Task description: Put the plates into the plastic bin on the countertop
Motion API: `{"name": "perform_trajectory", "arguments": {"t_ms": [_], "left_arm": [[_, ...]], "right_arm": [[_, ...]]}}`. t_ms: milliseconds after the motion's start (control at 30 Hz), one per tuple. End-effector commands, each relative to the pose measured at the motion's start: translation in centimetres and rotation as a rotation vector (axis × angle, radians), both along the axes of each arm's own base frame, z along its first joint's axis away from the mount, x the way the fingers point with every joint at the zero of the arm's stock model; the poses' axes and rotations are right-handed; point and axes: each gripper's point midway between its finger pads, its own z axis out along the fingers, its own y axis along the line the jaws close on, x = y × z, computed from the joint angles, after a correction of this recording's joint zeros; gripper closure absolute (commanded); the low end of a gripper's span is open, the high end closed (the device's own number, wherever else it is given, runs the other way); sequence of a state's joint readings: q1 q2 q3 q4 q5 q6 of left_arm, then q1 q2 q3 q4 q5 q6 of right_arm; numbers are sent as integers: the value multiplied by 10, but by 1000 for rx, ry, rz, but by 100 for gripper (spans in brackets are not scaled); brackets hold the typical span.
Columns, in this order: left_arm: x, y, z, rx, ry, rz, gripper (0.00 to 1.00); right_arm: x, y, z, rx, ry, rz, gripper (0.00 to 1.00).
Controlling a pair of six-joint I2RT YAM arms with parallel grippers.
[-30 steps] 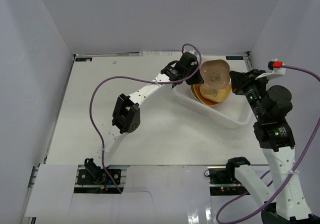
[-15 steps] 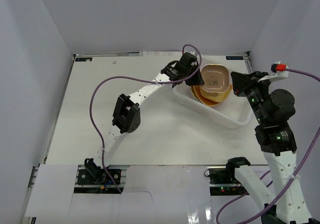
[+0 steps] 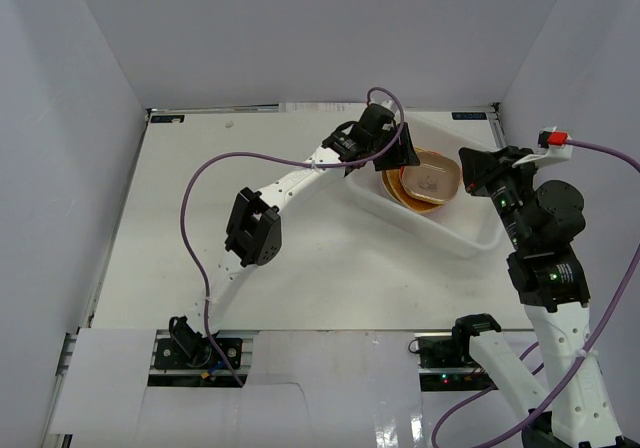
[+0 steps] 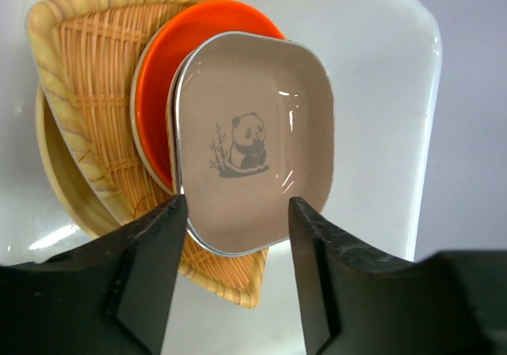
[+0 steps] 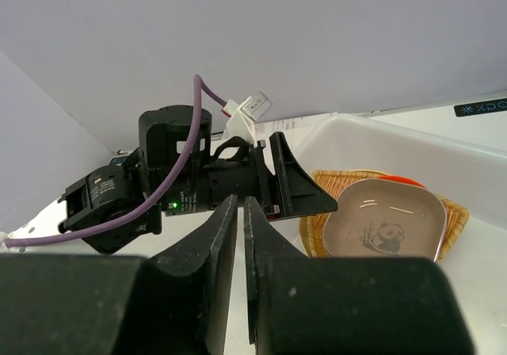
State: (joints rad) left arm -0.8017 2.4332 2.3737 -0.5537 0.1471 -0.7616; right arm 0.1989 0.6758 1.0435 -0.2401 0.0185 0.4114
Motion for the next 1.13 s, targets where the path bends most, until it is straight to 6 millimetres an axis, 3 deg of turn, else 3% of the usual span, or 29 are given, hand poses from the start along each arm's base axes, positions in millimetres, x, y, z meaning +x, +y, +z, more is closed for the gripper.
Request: {"name": "perform_trajectory", "arguments": {"t_ms": [0, 100, 133, 200, 233, 267, 300, 333, 367, 433, 467, 567, 600, 633, 667, 700, 733, 800, 900, 1100], "left_arm": [[-5, -2, 73, -119, -111, -36, 34], [-10, 3, 111, -173, -193, -49, 32], [-17, 10, 140, -205, -253, -57, 30], [-25, 23, 168, -224, -319, -54, 30], [-37, 37, 211, -269, -389, -49, 30], [-41, 47, 205, -230, -410, -46, 29], [-46, 57, 215, -228, -440, -38, 24], [-65, 77, 252, -262, -505, -34, 2], [-71, 88, 233, -203, -510, -46, 2], [-90, 109, 236, -180, -546, -56, 2], [-110, 132, 231, -158, -554, -62, 2], [-139, 168, 217, -127, -558, -54, 2], [-160, 191, 209, -113, -566, -61, 2], [-167, 205, 205, -105, -568, -35, 2], [-186, 228, 222, -145, -610, -12, 2], [-194, 238, 199, -117, -580, -6, 2], [-199, 251, 198, -120, -588, 24, 2], [-216, 280, 199, -146, -624, 79, 2], [-232, 305, 209, -190, -676, 122, 2], [-242, 315, 205, -179, -696, 108, 2]], "right_arm": [[-1, 2, 8, 4, -32, 13, 86], [-2, 2, 7, -3, -30, 11, 83], [-3, 1, 9, -6, -34, 9, 83], [-5, -1, 10, -13, -38, 3, 79], [-8, -2, 11, -17, -45, 0, 77], [-10, -3, 8, -28, -45, -3, 72], [-11, -5, 7, -31, -45, -12, 68], [-16, -6, 10, -32, -60, -14, 62], [-18, -7, 9, -40, -62, -12, 56], [-26, -5, 8, -46, -83, 6, 33], [-28, -6, 8, -54, -91, 5, 8], [-36, -9, 0, -78, -104, 2, 10], [-37, -13, -5, -101, -99, -20, 10], [-40, -16, -12, -109, -94, -32, 10], [-41, -18, -19, -121, -87, -39, 10], [-41, -21, -26, -142, -81, -52, 10], [-42, -24, -41, -147, -67, -64, 10], [-43, -27, -53, -144, -61, -80, 10], [-49, -21, -60, -121, -84, -47, 10], [-57, -19, -49, -93, -140, -32, 10]]}}
